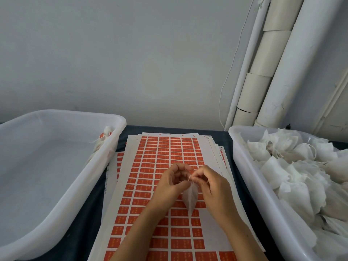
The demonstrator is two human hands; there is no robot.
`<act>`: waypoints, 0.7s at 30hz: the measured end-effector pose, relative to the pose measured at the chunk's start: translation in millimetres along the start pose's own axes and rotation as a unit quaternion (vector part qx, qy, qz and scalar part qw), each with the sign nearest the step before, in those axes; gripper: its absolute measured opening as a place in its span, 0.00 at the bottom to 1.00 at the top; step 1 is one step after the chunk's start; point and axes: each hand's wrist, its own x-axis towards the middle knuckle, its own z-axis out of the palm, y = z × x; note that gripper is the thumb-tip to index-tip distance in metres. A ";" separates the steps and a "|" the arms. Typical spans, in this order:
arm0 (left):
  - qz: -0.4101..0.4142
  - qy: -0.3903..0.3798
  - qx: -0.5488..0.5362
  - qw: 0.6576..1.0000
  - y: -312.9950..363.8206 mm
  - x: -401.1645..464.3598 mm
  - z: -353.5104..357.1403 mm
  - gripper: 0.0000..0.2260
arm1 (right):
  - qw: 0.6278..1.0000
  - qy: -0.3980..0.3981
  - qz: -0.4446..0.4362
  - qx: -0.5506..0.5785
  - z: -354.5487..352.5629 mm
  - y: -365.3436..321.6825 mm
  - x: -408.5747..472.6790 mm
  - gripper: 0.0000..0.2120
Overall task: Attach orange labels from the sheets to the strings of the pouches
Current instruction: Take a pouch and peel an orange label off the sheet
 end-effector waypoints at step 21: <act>0.004 0.026 0.088 0.996 3.3 1.6 -5.3 0.10 | 0.982 -0.022 0.107 0.154 0.8 0.6 4.3 0.07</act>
